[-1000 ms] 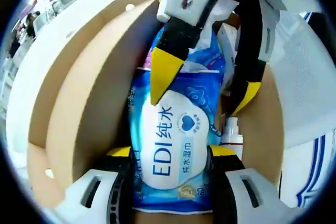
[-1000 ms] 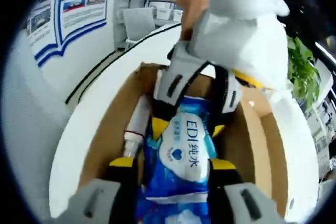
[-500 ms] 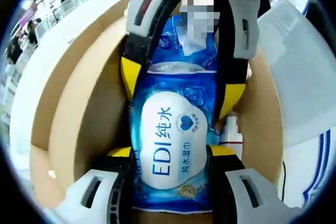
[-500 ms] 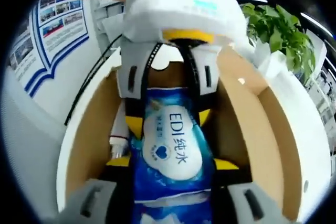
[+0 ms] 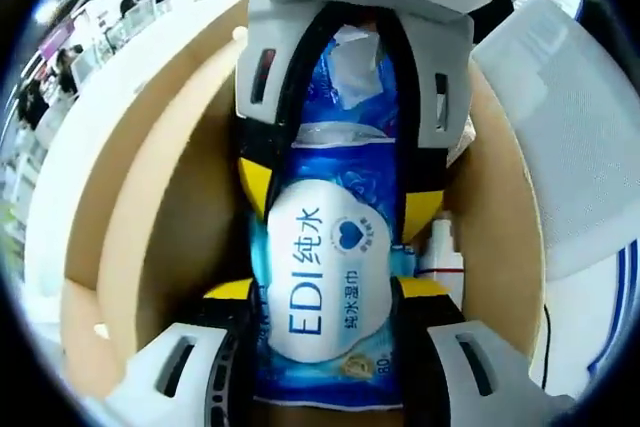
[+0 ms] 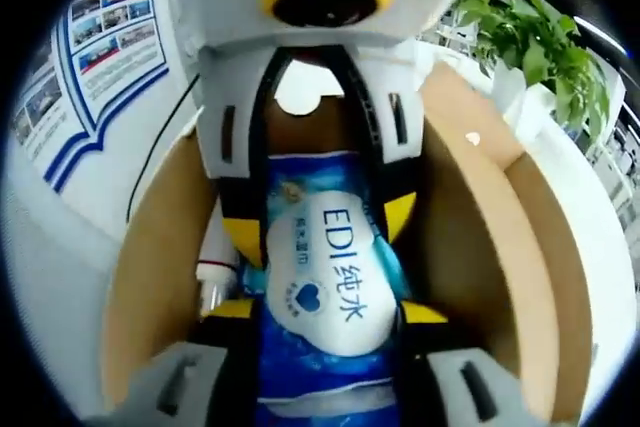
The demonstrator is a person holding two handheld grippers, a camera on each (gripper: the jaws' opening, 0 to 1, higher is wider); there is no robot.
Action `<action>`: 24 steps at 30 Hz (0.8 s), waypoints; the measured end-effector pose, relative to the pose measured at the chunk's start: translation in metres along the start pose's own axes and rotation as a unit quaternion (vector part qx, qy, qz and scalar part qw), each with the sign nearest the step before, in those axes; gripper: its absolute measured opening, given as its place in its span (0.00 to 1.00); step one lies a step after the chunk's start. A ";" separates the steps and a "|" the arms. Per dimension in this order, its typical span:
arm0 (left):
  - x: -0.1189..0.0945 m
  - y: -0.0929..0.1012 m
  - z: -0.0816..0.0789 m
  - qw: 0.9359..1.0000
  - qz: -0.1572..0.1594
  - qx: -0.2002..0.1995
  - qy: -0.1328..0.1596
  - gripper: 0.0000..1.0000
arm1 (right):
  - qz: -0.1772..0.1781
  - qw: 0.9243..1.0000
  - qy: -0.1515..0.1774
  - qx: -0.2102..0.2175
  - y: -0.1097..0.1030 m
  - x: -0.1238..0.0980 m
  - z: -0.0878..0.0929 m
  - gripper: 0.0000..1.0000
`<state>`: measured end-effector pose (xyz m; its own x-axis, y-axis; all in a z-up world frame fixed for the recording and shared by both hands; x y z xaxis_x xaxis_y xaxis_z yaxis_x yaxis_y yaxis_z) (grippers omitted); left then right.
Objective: Operate the shoe box by opening the lid, removing the specified soft item, and placing it in the target area until the item is outside and the box remains undamaged.
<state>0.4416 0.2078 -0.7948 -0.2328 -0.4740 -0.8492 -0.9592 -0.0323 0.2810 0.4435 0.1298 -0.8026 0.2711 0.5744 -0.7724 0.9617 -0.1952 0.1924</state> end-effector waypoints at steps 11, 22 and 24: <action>0.005 0.000 0.000 1.000 0.006 0.025 0.004 0.58 | 0.018 1.000 0.010 0.003 -0.001 -0.002 0.000 0.41; 0.000 0.005 -0.004 1.000 0.026 0.011 -0.003 0.53 | 0.017 1.000 0.012 0.018 -0.004 -0.011 -0.005 0.41; -0.002 0.006 -0.005 1.000 0.027 0.012 -0.003 0.53 | 0.020 1.000 0.015 0.018 -0.004 -0.014 -0.007 0.41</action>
<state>0.4374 0.2039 -0.7896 -0.2858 -0.4683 -0.8361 -0.9486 0.0143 0.3162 0.4362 0.1284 -0.7888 0.3112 0.5886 -0.7461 0.9481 -0.2466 0.2009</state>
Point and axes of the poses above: the point that each gripper's makers call its tool centre point, and the gripper's own axes: x roughly forward along the fingers, y roughly to its right, z roughly out of its underside, the point moved 6 cm from there along -x, roughly backward along the fingers, and after that the axes turned 15 degrees about z, right-handed, at the moved point
